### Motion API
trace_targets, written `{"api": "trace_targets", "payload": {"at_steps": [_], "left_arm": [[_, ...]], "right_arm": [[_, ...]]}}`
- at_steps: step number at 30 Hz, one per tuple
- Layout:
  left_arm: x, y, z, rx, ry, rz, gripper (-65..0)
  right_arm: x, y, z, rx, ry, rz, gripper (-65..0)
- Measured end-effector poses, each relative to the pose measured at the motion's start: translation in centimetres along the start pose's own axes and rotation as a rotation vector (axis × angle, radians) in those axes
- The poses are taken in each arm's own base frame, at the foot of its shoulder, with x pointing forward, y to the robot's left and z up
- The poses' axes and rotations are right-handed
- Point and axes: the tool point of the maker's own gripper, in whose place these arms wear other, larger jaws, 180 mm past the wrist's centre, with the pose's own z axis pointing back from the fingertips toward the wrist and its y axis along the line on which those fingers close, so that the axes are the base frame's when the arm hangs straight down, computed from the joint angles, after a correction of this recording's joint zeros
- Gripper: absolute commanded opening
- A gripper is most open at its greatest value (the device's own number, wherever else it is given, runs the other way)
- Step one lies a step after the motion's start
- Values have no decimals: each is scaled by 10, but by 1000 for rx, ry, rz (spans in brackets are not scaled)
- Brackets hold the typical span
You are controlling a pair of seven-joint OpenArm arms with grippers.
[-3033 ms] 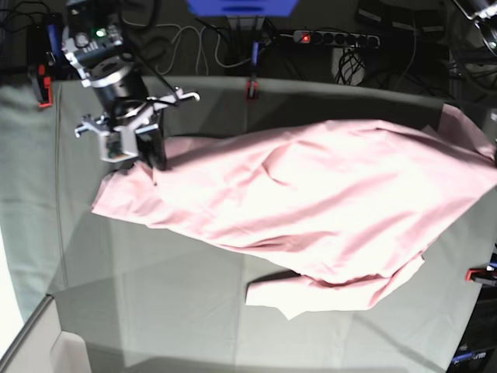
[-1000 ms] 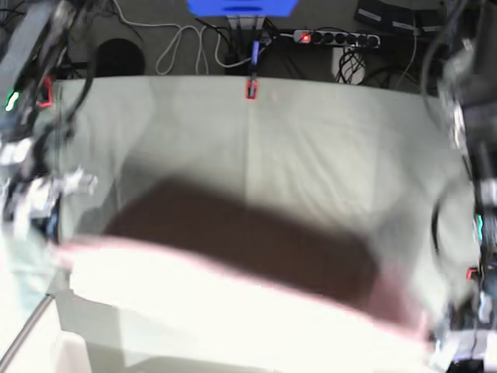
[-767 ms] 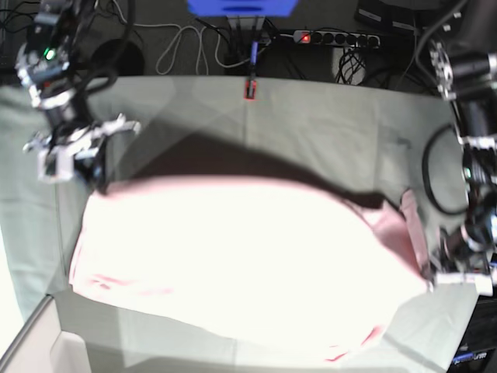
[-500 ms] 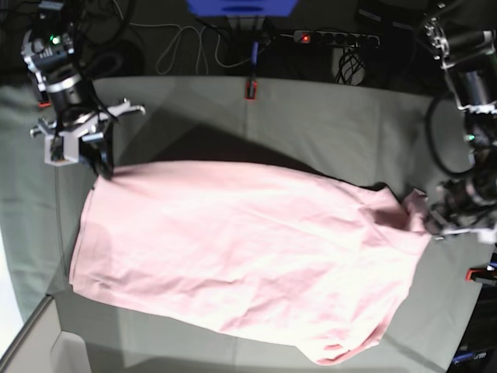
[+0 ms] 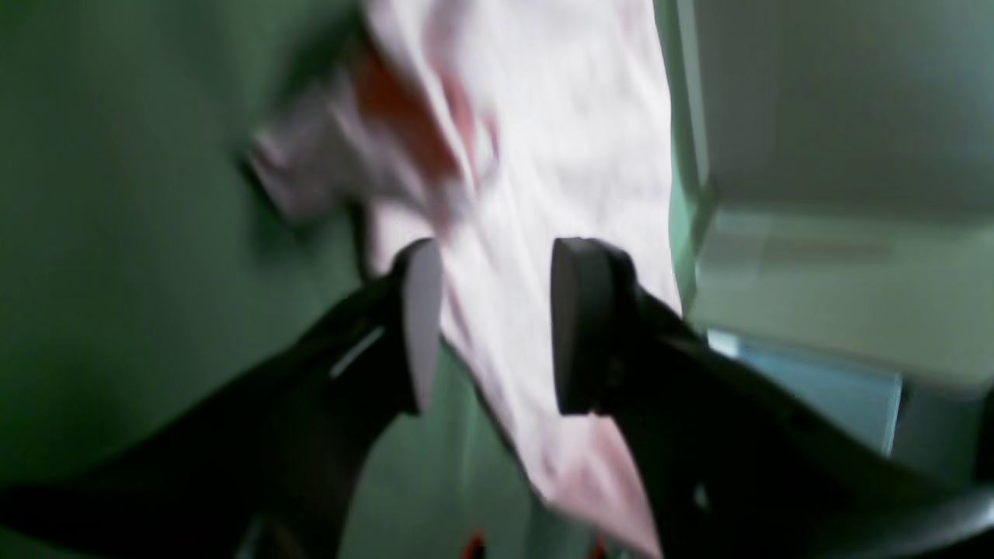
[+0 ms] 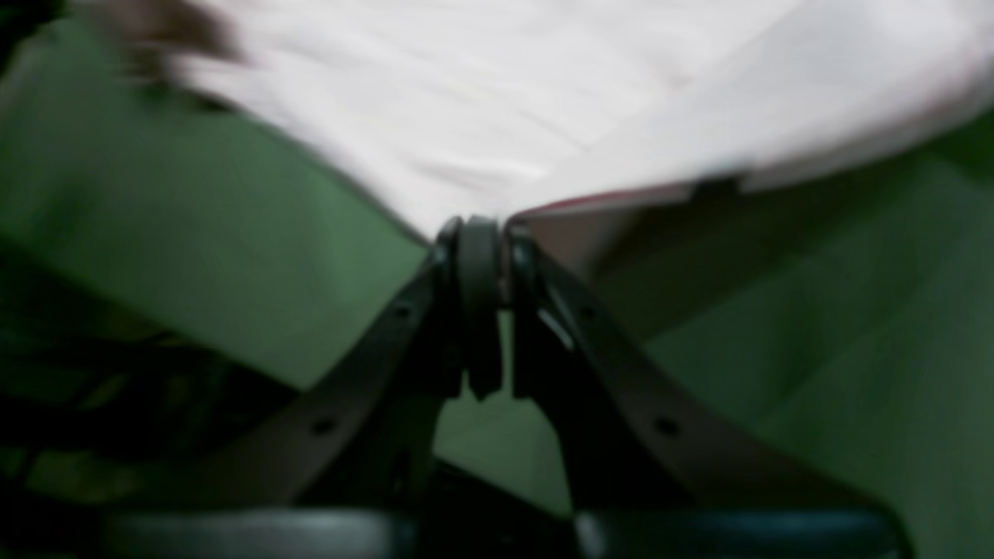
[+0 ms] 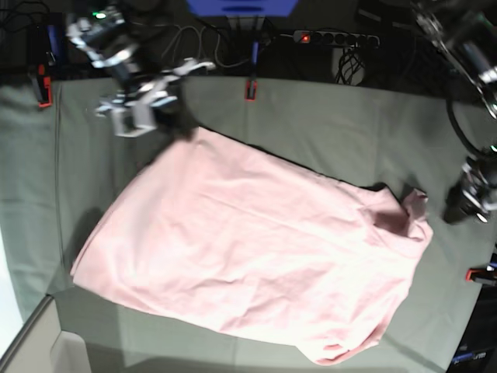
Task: Layout the t-shirt on the table in an organized manner, then fold the t-shirt properly
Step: 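Release the shirt and raise both grippers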
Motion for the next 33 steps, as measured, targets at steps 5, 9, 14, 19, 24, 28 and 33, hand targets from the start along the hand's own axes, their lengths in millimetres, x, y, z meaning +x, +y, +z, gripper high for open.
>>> {"api": "trace_targets", "payload": {"at_steps": [5,9,14,19,24,28,33], "left_arm": [[-75,-6,-11,-38,104,22,-417],[-139,-19,-27,-76,229,55,-417],[-211,-49,-54,-151,383,122,-417],[-259,-52,-68,-91,481,92,-417],[-257,-41,-80,-10,428,-72,-417],[-234,-18,-75,46,369,-141,-417],[-212,-6,-71,80,331,-186,-417]], "right_arm": [[7,35,-10,102,-21,0,-650],[14,39,-14,120,-39,9,-650],[16,35,-16,110,-42,17,-650],[14,20,-13,100,-27,75,-650],[16,12,-12,94,-23,105,-650],[11,22,-14,120,-13,93,-650],[-14,19,-17,121,84,88,-491]]}}
